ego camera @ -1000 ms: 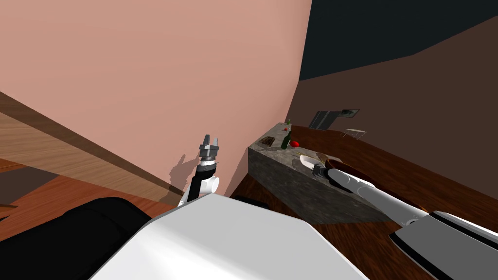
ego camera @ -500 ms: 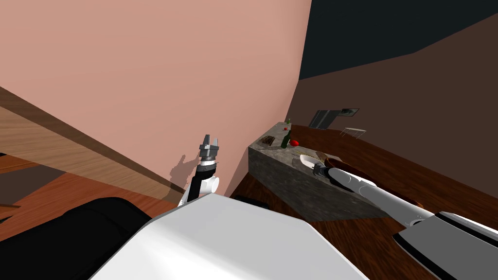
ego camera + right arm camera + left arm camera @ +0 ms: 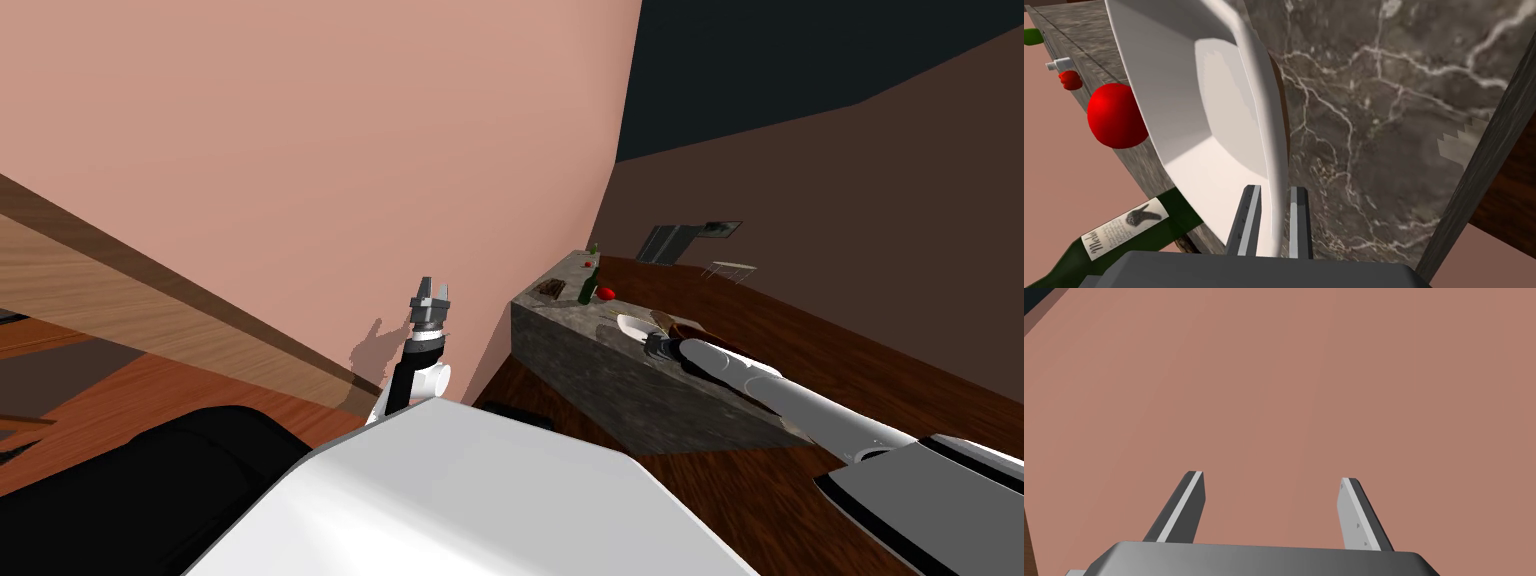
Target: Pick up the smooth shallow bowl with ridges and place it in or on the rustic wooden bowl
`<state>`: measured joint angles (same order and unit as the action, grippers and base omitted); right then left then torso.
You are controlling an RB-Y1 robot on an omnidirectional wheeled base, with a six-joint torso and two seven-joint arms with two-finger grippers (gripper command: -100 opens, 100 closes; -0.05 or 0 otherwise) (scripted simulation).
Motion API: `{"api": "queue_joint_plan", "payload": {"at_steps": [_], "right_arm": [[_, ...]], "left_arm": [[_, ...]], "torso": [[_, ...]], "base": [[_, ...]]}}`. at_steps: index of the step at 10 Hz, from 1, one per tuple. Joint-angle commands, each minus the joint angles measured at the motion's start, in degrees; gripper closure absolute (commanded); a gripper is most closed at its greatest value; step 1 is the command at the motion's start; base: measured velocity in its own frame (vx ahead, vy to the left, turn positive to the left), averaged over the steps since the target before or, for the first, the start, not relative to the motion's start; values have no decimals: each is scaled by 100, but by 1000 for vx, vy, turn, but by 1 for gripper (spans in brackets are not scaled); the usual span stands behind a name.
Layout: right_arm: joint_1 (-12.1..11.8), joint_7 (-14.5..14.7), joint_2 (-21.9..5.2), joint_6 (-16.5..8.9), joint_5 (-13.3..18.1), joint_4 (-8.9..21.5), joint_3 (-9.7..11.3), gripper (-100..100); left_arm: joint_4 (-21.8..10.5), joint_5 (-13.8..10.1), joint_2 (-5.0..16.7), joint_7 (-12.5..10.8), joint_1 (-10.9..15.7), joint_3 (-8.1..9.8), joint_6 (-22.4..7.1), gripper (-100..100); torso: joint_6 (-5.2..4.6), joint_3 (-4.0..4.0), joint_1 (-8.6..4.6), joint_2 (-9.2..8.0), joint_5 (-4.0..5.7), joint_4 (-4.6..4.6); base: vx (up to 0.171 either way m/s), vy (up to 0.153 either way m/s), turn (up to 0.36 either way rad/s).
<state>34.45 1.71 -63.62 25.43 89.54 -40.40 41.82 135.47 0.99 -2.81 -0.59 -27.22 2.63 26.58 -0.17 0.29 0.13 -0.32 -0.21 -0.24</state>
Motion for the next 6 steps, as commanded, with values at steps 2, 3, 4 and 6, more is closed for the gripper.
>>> {"api": "queue_joint_plan", "payload": {"at_steps": [2,3,4,6], "right_arm": [[205,-39,-146,355,-98,-88,-128,100],[279,-52,-209,488,-134,-128,-175,100],[354,-66,-275,623,-169,-168,-221,100],[506,-94,-408,891,-235,-251,-310,100]], "left_arm": [[0,0,0,0,0,0,0,0],[0,0,0,0,0,0,0,0],[0,0,0,0,0,0,0,0],[0,0,0,0,0,0,0,0]], "torso": [[1,3,4,-4,-1,-2],[1,5,7,-7,-2,-4],[-1,8,7,-10,-3,-6],[-3,13,7,-17,-5,-9]], "base": [[-19,9,16],[-23,7,14],[-22,4,9],[-30,-2,11]]}}
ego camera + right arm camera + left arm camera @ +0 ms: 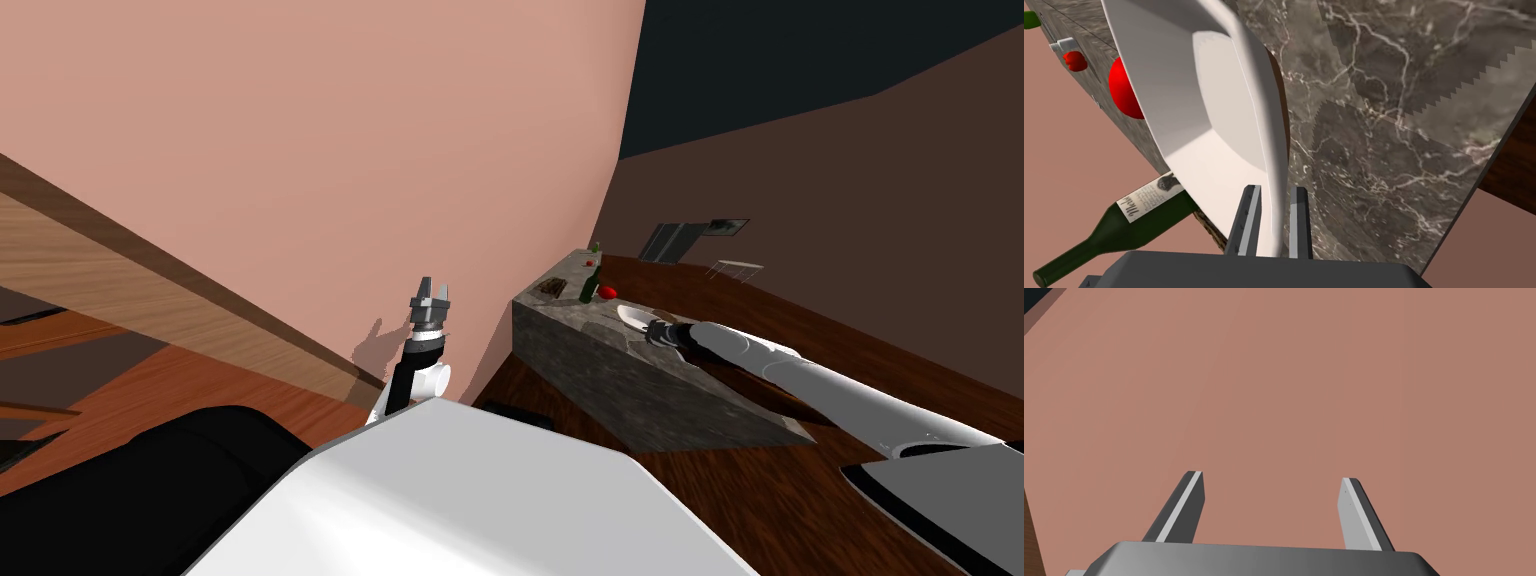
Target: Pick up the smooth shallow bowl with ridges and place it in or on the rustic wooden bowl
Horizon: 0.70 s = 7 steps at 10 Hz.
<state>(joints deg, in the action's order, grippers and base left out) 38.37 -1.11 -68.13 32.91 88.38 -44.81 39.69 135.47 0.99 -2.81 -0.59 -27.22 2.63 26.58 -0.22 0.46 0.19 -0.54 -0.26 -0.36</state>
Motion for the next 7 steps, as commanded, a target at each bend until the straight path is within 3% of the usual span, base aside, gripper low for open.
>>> {"api": "queue_joint_plan", "payload": {"at_steps": [1,2,3,7], "right_arm": [[114,188,42,144,-119,190,-96,100],[114,188,42,144,-119,190,-96,100],[260,162,-82,396,-181,112,-177,100],[545,121,-288,872,-314,-34,-321,100]], "left_arm": [[0,0,0,0,0,0,0,0],[0,0,0,0,0,0,0,0],[0,0,0,0,0,0,0,0],[0,0,0,0,0,0,0,0]], "torso": [[0,0,0,0,0,0],[-2,-2,-3,3,3,2],[-3,-5,-4,7,4,3],[-1,8,4,-9,-4,-7]], "base": [[-19,-7,4],[-5,-1,0],[-24,-2,2],[-36,-9,11]]}}
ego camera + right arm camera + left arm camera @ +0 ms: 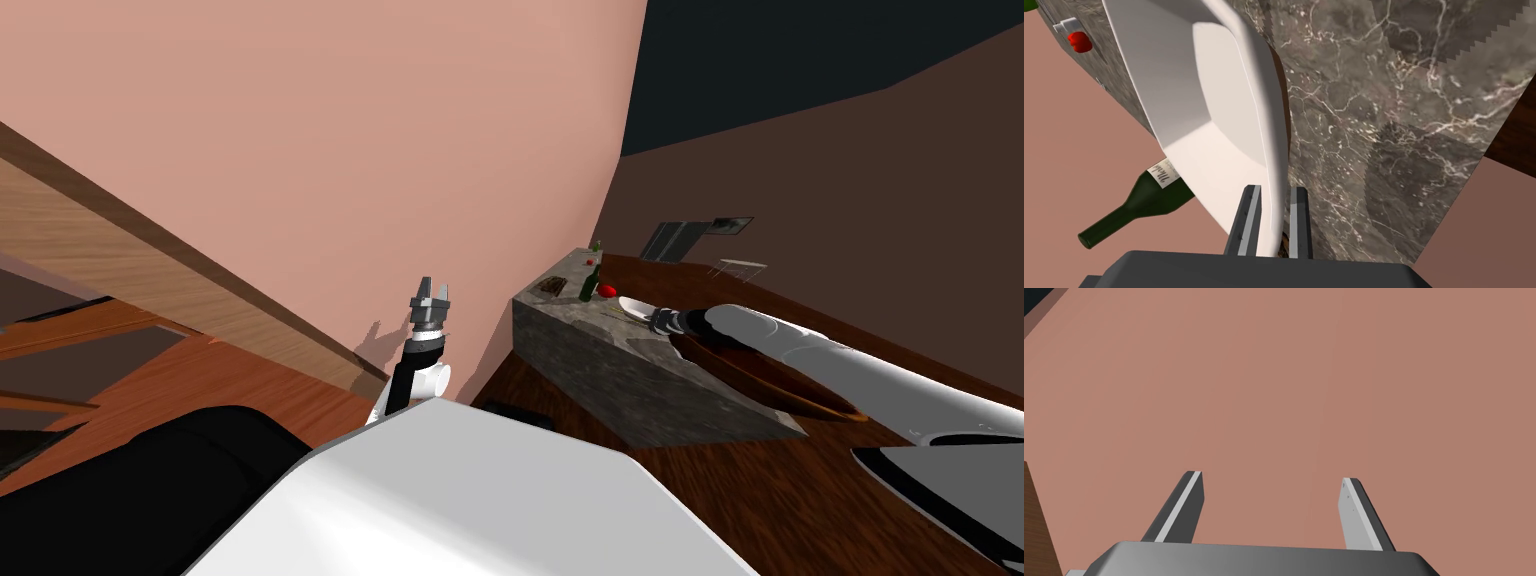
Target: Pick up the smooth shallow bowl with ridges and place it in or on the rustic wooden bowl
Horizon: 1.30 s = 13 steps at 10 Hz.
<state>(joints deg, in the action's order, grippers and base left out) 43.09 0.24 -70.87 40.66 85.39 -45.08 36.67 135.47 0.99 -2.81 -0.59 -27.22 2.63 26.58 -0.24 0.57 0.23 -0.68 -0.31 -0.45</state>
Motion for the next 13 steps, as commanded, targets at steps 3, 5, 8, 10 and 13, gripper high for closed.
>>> {"api": "queue_joint_plan", "payload": {"at_steps": [3,5,8,10,13], "right_arm": [[285,-47,-157,389,-43,-114,-43,100],[385,-105,-294,491,69,-175,46,100],[467,-230,-532,539,340,-240,257,100],[486,-307,-665,522,521,-265,403,100],[479,-398,-757,485,661,-305,516,100]], "left_arm": [[0,0,0,0,0,0,0,0],[0,0,0,0,0,0,0,0],[0,0,1,0,0,1,0,0],[0,0,2,0,0,2,0,0],[-1,0,2,0,0,2,0,0]], "torso": [[0,4,-3,-5,-1,-3],[-10,15,-23,-23,0,-8],[-22,21,-73,-32,9,-10],[-21,15,-83,-20,8,-9],[-25,18,-85,-27,8,-9]], "base": [[-50,-30,-5],[-77,-94,-31],[-67,-166,-59],[-42,-201,-56],[-42,-163,-53]]}}
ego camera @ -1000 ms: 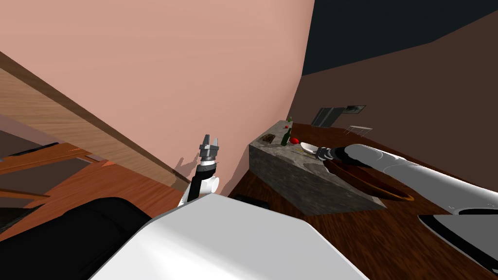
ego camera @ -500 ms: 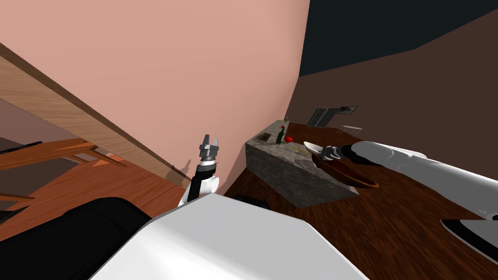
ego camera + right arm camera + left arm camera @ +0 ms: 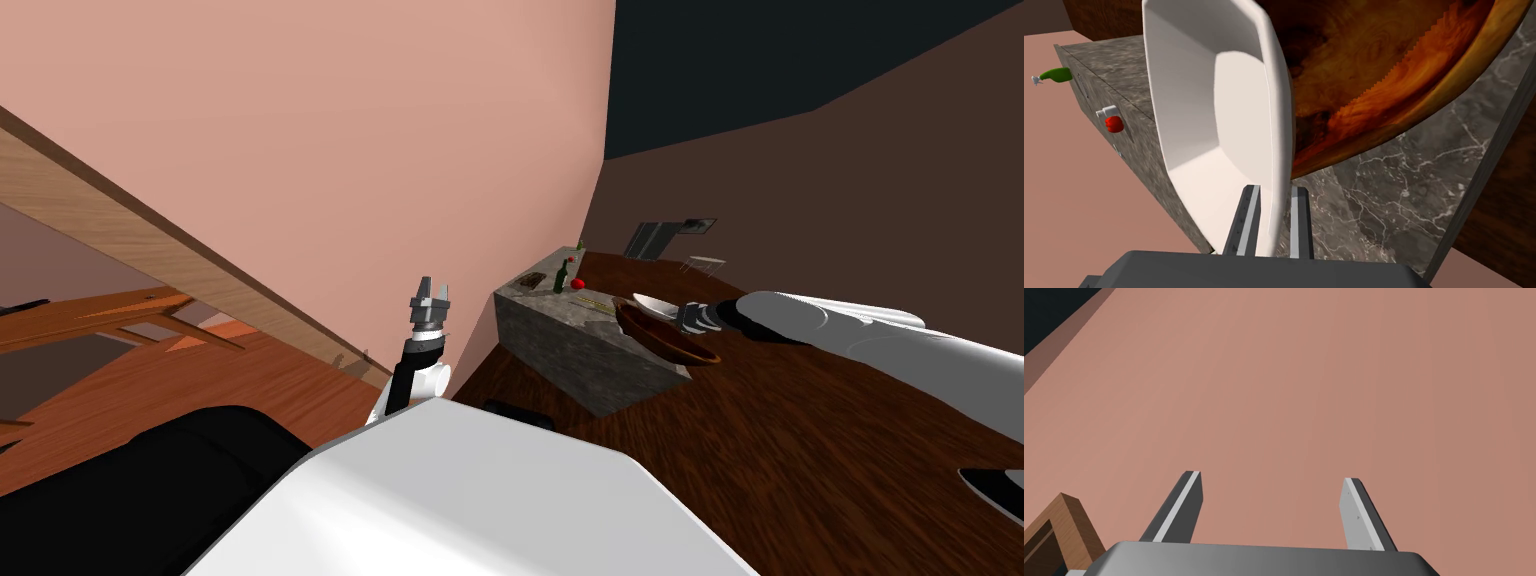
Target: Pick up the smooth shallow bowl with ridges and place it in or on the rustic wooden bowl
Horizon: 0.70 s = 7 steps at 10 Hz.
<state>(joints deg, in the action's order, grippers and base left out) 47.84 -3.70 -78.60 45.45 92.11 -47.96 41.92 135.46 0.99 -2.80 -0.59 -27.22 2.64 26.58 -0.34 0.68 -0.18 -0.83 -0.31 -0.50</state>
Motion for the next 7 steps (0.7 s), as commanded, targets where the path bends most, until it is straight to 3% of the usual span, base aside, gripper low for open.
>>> {"api": "queue_joint_plan", "payload": {"at_steps": [1,5,6,7], "right_arm": [[0,0,0,0,0,0,0,-100],[-3,0,-2,1,0,2,0,-100],[-3,0,-2,1,0,2,0,0],[91,-53,-93,175,-3,-54,13,-100]], "left_arm": [[0,0,0,0,0,0,0,0],[1,0,-1,0,0,-1,0,0],[1,0,-1,0,0,-1,0,0],[1,0,-1,0,0,-1,0,0]], "torso": [[0,0,0,0,0,0],[6,-10,57,16,-17,4],[6,-10,58,17,-17,4],[6,-10,58,17,-18,4]], "base": [[-5,-21,-8],[-1,-2,0],[0,0,0],[21,-16,26]]}}
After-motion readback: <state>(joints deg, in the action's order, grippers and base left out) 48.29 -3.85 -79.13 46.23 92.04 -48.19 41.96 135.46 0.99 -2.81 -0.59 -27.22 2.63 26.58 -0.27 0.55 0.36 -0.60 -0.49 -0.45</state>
